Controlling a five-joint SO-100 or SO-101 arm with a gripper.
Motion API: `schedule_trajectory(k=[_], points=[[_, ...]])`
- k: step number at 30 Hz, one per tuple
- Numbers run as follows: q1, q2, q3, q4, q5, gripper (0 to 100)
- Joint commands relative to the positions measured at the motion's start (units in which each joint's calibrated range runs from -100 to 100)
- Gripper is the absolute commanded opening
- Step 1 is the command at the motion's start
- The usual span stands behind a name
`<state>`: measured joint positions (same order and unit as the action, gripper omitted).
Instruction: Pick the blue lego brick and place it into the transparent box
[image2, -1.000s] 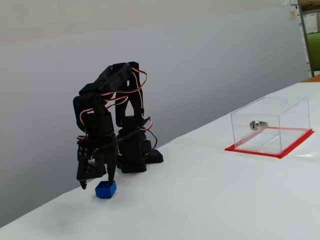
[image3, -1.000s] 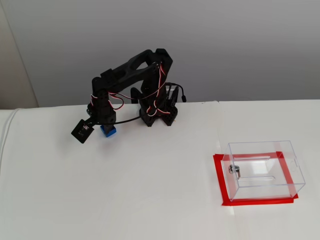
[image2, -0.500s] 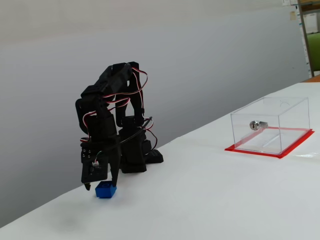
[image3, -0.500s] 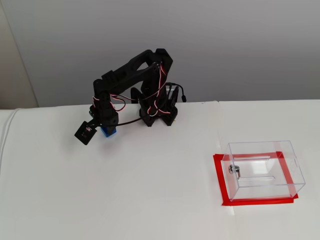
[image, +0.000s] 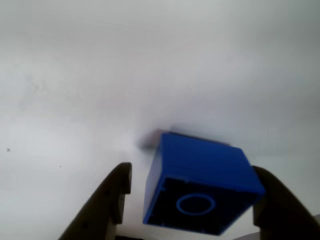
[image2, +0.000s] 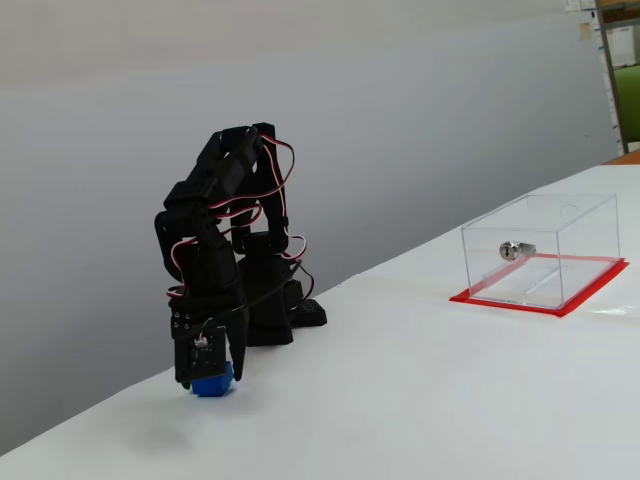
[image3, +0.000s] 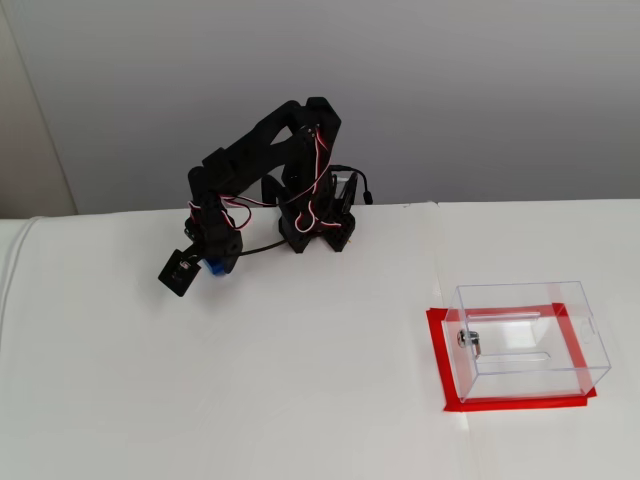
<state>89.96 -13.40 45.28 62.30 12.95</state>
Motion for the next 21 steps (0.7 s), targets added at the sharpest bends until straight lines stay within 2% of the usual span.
schedule_trajectory(k=[1,9,15,21], points=[[0.7,-0.2,-0.7,-0.4,0.0,26],[0.7,-0.4,-0.5,-0.3,0.0,24],[0.7,-0.5,-0.7,-0.2,0.0,10],[0.7,-0.6,-0.9,-0.2,0.0,6]])
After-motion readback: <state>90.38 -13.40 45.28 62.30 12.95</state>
